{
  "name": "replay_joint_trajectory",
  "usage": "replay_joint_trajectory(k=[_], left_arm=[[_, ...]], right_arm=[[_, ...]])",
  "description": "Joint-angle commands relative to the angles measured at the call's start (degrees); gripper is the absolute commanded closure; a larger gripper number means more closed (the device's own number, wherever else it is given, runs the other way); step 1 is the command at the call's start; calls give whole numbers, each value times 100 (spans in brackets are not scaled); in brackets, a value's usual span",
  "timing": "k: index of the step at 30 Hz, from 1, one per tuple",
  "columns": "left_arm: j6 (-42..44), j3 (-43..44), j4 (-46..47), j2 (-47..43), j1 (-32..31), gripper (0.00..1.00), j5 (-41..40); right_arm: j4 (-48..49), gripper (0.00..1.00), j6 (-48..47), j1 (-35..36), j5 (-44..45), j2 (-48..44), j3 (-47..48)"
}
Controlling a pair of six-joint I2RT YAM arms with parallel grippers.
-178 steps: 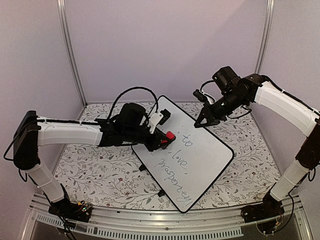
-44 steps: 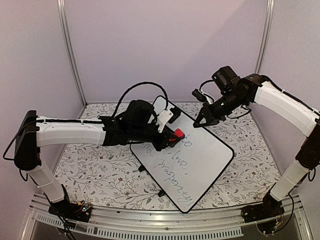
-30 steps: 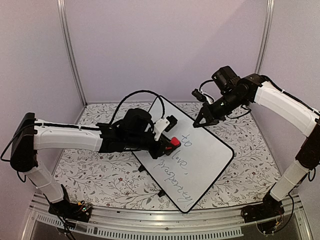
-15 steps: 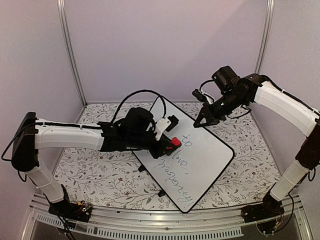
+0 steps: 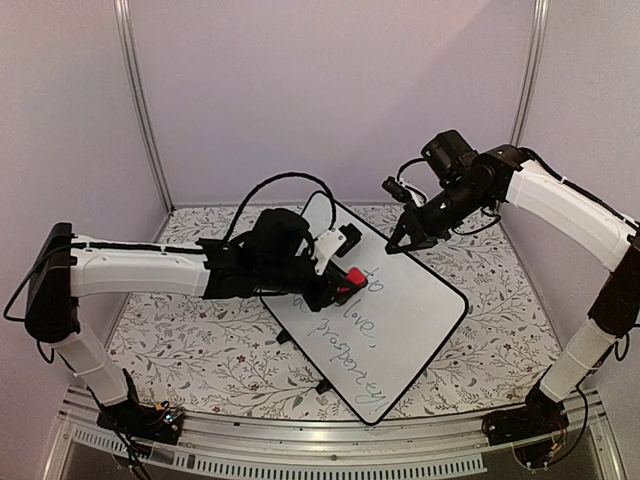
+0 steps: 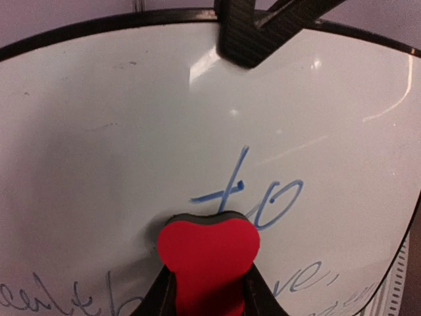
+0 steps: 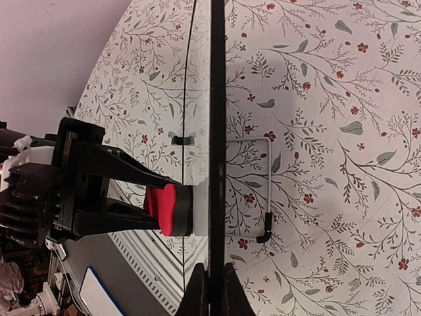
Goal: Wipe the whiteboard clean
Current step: Erase the center of the whiteboard.
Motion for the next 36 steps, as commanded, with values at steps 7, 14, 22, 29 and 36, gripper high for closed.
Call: replay_joint_trajectory(k=[7,14,22,29,36], left_arm=[[134,370,-62,296,-80,100,-87],[181,537,-146,352,-74,100,-72],[170,505,-148,307,-78,100,-20],[216,589,-163,362,-75,100,-31],[210,694,-152,423,-77,100,-52]], right_arm=[[194,100,-354,282,-422,78,273],[202,100,-355,282,-424,81,279],[187,100,-354,282,-392,156,335],[201,100,-346,282,-393,208,316],[220,100,-354,278,-420,201,272]])
